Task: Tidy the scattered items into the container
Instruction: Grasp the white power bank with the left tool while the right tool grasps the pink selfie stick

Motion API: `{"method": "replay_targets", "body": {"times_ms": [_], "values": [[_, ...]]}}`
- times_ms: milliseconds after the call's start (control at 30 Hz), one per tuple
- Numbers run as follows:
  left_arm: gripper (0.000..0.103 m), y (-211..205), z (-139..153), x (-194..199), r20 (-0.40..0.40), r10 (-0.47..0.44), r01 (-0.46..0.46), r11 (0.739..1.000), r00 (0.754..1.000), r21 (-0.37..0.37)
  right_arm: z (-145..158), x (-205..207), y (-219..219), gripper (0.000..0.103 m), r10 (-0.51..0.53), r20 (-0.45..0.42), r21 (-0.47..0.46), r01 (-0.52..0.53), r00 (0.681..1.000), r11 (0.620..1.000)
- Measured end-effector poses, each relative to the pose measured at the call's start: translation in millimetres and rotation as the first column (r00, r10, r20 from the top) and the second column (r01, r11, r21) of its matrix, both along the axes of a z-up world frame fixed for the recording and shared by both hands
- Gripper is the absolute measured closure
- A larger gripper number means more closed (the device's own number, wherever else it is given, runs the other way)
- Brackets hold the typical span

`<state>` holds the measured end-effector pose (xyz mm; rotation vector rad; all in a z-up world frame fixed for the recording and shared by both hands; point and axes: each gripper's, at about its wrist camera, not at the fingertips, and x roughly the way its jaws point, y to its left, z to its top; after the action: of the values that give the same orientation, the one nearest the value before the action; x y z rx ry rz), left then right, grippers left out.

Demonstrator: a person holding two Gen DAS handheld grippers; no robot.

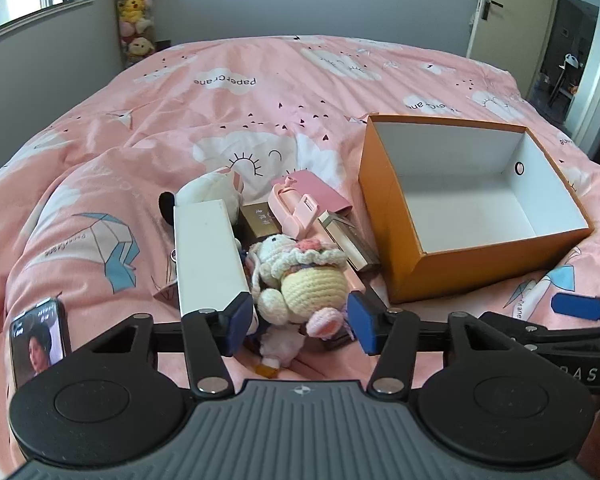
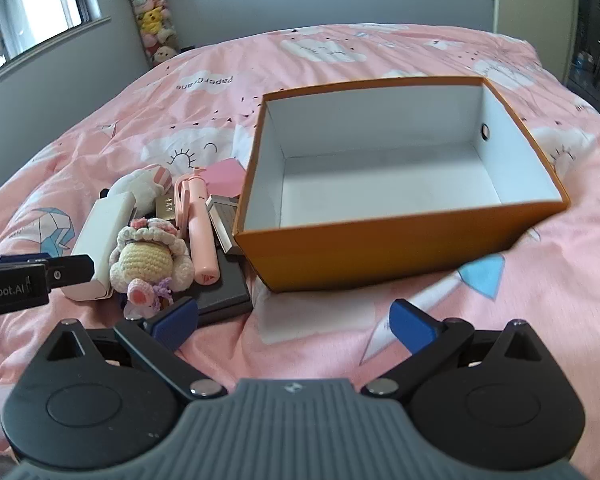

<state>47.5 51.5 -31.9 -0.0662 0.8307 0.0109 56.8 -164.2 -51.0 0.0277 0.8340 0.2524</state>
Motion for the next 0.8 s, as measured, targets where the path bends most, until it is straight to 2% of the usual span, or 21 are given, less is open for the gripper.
{"method": "replay_targets", "body": {"times_ms": [67,167,267,300,467,633,733,800], "values": [[0.042,5.9,0.1,6.4,-0.013,-0.001,0.001,1.0,1.0,-0.001,2.8,7.0,2.7,0.003,0.017,0.01,0.006,-0.017,1.0,1.0],[0.043,13.9,1.7,18.1,-0.039,-0.008,0.008,1.0,0.999,0.01,9.2,18.8,8.8,0.015,0.068,0.019,0.022,-0.069,0.997,0.997],[0.05,28.0,3.8,31.8,-0.079,0.0,-0.001,1.0,0.997,-0.012,14.9,32.3,19.1,0.023,0.123,0.023,0.028,-0.124,0.992,0.992],[0.051,32.7,4.2,36.2,-0.088,0.006,-0.007,1.0,0.996,-0.014,16.6,36.9,23.4,0.028,0.146,0.022,0.03,-0.146,0.989,0.989],[0.051,55.9,1.6,62.3,-0.135,0.046,-0.045,0.999,0.99,0.008,24.4,64.1,50.5,0.037,0.28,0.012,0.033,-0.28,0.96,0.959],[0.041,71.2,-9.5,89.7,-0.203,0.081,-0.077,0.997,0.976,0.029,21.5,97.3,82.0,0.048,0.379,-0.032,0.032,-0.379,0.925,0.925],[0.037,75.2,-18.0,103.9,-0.234,0.092,-0.093,0.996,0.968,0.009,11.9,120.2,98.6,0.056,0.395,-0.07,0.021,-0.394,0.916,0.919],[0.036,76.9,-24.6,111.7,-0.25,0.106,-0.107,0.994,0.962,0.009,5.8,133.7,106.7,0.057,0.396,-0.097,0.025,-0.396,0.913,0.918]]}}
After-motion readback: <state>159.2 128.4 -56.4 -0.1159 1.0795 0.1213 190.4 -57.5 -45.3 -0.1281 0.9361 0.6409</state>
